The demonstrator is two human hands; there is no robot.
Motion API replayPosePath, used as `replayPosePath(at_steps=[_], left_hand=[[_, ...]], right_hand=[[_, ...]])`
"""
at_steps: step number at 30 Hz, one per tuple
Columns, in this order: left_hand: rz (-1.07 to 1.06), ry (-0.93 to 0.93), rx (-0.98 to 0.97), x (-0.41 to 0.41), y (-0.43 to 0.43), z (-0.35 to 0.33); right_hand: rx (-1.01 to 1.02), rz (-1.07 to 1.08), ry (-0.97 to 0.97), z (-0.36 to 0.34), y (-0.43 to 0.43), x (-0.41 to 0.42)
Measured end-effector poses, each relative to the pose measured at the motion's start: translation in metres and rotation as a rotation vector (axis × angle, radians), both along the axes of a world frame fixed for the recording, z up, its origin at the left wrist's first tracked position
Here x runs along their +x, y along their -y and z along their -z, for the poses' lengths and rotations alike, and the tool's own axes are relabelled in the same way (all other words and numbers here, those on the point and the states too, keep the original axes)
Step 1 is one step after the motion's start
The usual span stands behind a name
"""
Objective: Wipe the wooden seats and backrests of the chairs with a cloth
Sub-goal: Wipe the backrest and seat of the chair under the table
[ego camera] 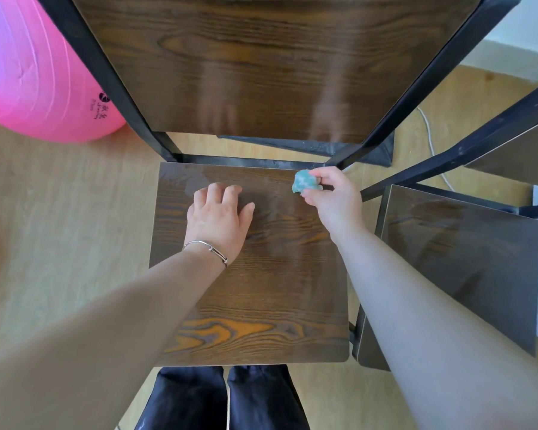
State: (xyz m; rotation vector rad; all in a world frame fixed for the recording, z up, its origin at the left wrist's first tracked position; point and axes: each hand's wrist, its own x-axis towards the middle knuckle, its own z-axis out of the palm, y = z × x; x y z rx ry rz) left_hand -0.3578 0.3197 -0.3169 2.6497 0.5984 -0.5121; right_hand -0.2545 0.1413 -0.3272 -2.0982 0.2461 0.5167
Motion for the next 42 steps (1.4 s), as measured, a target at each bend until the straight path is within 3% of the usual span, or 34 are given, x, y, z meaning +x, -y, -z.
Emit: replayPosePath(at_steps=[10,18,23,26,32,42], left_hand=[[0.016,0.015,0.007,0.024,0.003,0.013],[0.011,0.019,0.015,0.035,0.0,0.021],[0.016,0.035,0.016,0.04,0.002,0.025],[0.02,0.04,0.021,0.042,0.001,0.027],[0.014,0.053,0.011,0.042,-0.01,0.028],[-0.07,0.092,-0.008,0.02,-0.043,0.029]], right_hand=[[-0.304,-0.236,0.358,0.017,-0.016,0.018],[-0.415,-0.388,0.391,0.024,-0.017,0.026],[-0.471,-0.375,0.394,0.025,-0.022,0.027],[-0.611,-0.419,0.345,0.025,-0.03,0.038],[-0.822,-0.531,0.016,0.021,-0.048,0.073],[-0.564,-0.527,-0.011,0.038,-0.038,0.073]])
